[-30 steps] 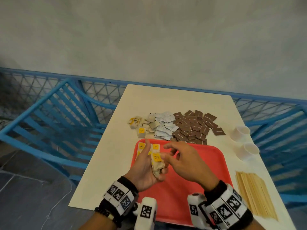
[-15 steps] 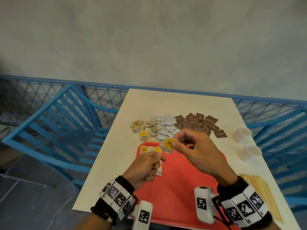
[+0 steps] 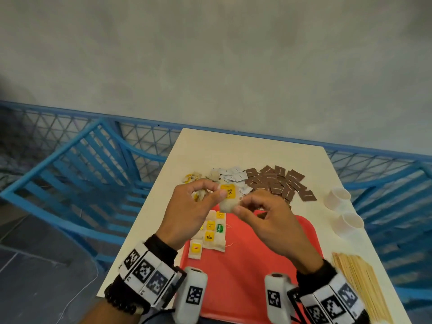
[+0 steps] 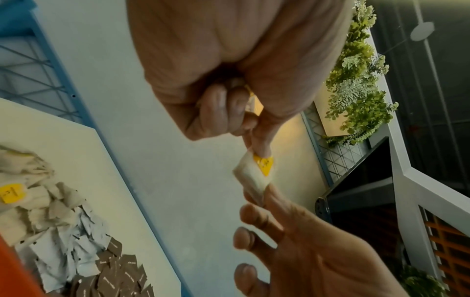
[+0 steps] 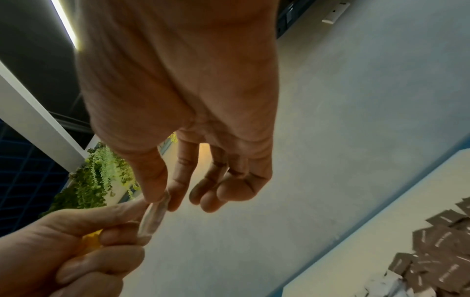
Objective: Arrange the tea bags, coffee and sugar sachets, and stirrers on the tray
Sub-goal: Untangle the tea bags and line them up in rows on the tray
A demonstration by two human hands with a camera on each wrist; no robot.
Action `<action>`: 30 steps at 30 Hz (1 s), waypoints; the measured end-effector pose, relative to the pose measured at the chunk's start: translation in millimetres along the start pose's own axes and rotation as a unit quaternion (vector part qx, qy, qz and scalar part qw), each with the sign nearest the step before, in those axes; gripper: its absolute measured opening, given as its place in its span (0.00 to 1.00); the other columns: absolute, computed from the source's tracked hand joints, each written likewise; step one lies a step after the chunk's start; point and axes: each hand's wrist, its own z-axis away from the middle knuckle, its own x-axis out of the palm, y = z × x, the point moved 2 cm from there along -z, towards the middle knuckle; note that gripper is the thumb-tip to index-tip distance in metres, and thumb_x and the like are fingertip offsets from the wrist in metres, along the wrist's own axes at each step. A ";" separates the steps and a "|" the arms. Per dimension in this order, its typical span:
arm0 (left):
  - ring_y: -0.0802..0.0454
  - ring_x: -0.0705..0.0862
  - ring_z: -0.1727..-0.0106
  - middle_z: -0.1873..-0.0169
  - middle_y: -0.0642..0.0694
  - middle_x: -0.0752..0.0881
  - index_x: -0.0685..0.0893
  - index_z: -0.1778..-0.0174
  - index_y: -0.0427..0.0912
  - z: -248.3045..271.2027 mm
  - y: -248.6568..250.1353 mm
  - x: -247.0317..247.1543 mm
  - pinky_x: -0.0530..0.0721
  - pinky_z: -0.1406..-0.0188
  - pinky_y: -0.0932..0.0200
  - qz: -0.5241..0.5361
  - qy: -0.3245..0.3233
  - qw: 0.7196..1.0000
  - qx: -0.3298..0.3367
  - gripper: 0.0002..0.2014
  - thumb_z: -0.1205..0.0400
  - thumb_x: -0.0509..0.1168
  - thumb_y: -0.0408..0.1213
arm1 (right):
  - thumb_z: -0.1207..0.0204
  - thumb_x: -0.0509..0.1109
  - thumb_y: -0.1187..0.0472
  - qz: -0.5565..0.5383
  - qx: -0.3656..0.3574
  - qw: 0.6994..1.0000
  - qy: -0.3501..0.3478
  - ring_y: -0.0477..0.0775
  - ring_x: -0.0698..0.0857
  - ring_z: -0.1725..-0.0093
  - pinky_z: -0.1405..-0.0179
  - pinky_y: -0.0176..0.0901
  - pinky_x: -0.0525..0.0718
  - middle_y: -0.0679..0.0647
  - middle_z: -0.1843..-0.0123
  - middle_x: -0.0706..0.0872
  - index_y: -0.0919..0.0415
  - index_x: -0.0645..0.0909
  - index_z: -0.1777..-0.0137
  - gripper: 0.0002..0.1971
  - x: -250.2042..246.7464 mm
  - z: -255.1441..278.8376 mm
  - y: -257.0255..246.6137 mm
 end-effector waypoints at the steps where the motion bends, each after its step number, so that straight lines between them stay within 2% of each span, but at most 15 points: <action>1: 0.69 0.76 0.79 0.78 0.65 0.80 0.88 0.59 0.42 0.7 0.7 -0.3 0.70 0.78 0.74 -0.002 -0.003 1.000 -0.005 0.05 0.21 0.75 0.39 | 0.25 0.77 0.50 -0.011 0.014 1.000 0.017 0.42 0.85 0.58 0.61 0.30 0.78 0.38 0.58 0.85 0.49 0.88 0.57 0.04 0.8 1.4 2.9; 4: 0.69 0.75 0.81 0.80 0.64 0.79 0.88 0.58 0.38 2.6 -1.3 -2.9 0.70 0.80 0.76 -0.011 -0.016 1.000 -0.013 0.06 0.20 0.74 0.37 | 0.24 0.77 0.49 -0.040 0.028 0.998 0.035 0.42 0.86 0.53 0.57 0.31 0.82 0.40 0.50 0.86 0.44 0.89 0.47 0.07 7.6 -1.5 0.6; 7: 0.69 0.76 0.80 0.77 0.64 0.81 0.88 0.57 0.39 1.6 -3.6 -7.4 0.71 0.79 0.76 -0.014 -0.004 1.000 -0.013 0.05 0.20 0.73 0.37 | 0.24 0.77 0.52 -0.038 0.014 0.999 0.017 0.43 0.85 0.56 0.60 0.31 0.79 0.43 0.54 0.87 0.47 0.91 0.54 0.02 23.8 -4.8 -5.6; 11: 0.70 0.76 0.79 0.79 0.65 0.81 0.89 0.56 0.40 0.2 -17.2 -14.4 0.70 0.78 0.76 -0.014 -0.003 0.999 -0.034 0.06 0.19 0.73 0.39 | 0.22 0.76 0.59 -0.133 0.057 0.989 0.000 0.40 0.81 0.67 0.65 0.31 0.77 0.44 0.65 0.88 0.53 0.91 0.58 0.05 42.3 -6.6 -1.3; 13: 0.71 0.77 0.77 0.79 0.66 0.81 0.89 0.56 0.43 -0.2 -36.9 -20.1 0.71 0.74 0.76 -0.039 0.005 0.998 -0.051 0.06 0.19 0.73 0.41 | 0.21 0.75 0.63 -0.163 0.108 0.981 -0.007 0.41 0.80 0.70 0.69 0.31 0.76 0.46 0.69 0.87 0.59 0.91 0.58 0.05 55.9 -6.3 15.6; 15: 0.70 0.79 0.72 0.77 0.68 0.83 0.90 0.58 0.48 -0.3 -69.3 -28.2 0.72 0.68 0.71 -0.120 0.026 0.990 -0.071 0.04 0.21 0.74 0.44 | 0.22 0.75 0.65 -0.166 0.194 0.967 -0.008 0.43 0.80 0.71 0.73 0.31 0.76 0.50 0.68 0.87 0.65 0.90 0.56 0.04 76.2 -2.3 45.4; 16: 0.68 0.79 0.71 0.77 0.66 0.83 0.90 0.60 0.51 1.0 -88.8 -32.4 0.72 0.66 0.67 -0.176 0.029 0.980 -0.088 0.04 0.22 0.75 0.45 | 0.23 0.75 0.67 -0.167 0.248 0.954 -0.006 0.44 0.80 0.73 0.76 0.31 0.75 0.52 0.68 0.87 0.67 0.88 0.57 0.04 88.0 1.4 62.4; 18: 0.64 0.78 0.72 0.79 0.59 0.79 0.88 0.66 0.54 7.8 -128.8 -35.7 0.75 0.64 0.59 -0.268 -0.013 0.953 -0.144 0.06 0.25 0.77 0.46 | 0.24 0.77 0.69 -0.148 0.340 0.929 -0.010 0.44 0.78 0.75 0.78 0.30 0.73 0.53 0.70 0.84 0.65 0.86 0.62 0.05 112.9 12.5 98.4; 20: 0.56 0.83 0.63 0.70 0.57 0.82 0.85 0.67 0.59 18.2 -164.0 -33.4 0.81 0.58 0.56 -0.341 -0.072 0.917 -0.193 0.08 0.26 0.76 0.49 | 0.28 0.79 0.68 -0.128 0.398 0.908 -0.014 0.46 0.79 0.73 0.74 0.36 0.77 0.52 0.71 0.85 0.61 0.86 0.66 0.08 136.3 22.7 126.7; 22: 0.50 0.85 0.47 0.53 0.57 0.86 0.84 0.60 0.62 25.8 -186.4 -32.6 0.81 0.49 0.54 -0.413 -0.101 0.882 -0.205 0.05 0.24 0.74 0.53 | 0.30 0.81 0.67 -0.118 0.432 0.894 -0.003 0.51 0.85 0.67 0.66 0.46 0.84 0.54 0.66 0.90 0.60 0.88 0.68 0.07 154.9 26.3 144.1; 24: 0.50 0.84 0.41 0.45 0.57 0.86 0.85 0.50 0.62 29.6 -198.0 -32.4 0.80 0.45 0.53 -0.436 -0.108 0.871 -0.196 0.07 0.23 0.72 0.54 | 0.32 0.81 0.66 -0.100 0.436 0.894 0.004 0.54 0.91 0.59 0.54 0.53 0.90 0.53 0.62 0.93 0.61 0.89 0.68 0.06 166.7 24.8 150.5; 25: 0.50 0.83 0.40 0.44 0.57 0.85 0.85 0.46 0.62 29.7 -201.2 -32.0 0.80 0.44 0.53 -0.442 -0.112 0.869 -0.191 0.09 0.22 0.71 0.54 | 0.32 0.81 0.66 -0.091 0.434 0.896 0.001 0.54 0.91 0.58 0.52 0.52 0.90 0.52 0.63 0.93 0.60 0.89 0.70 0.07 170.0 23.5 150.9; 28: 0.49 0.81 0.36 0.41 0.56 0.83 0.84 0.40 0.62 28.9 -202.5 -28.8 0.79 0.41 0.51 -0.459 -0.139 0.860 -0.176 0.12 0.19 0.68 0.52 | 0.30 0.80 0.65 -0.055 0.431 0.901 -0.010 0.46 0.82 0.69 0.66 0.40 0.80 0.47 0.72 0.84 0.56 0.80 0.78 0.18 173.7 21.5 149.6; 30: 0.48 0.81 0.35 0.38 0.55 0.83 0.83 0.39 0.62 28.7 -203.9 -26.4 0.78 0.39 0.50 -0.464 -0.150 0.856 -0.171 0.12 0.18 0.67 0.50 | 0.31 0.81 0.63 -0.023 0.427 0.904 -0.007 0.47 0.79 0.69 0.67 0.42 0.77 0.49 0.72 0.81 0.55 0.76 0.78 0.19 175.1 21.1 152.1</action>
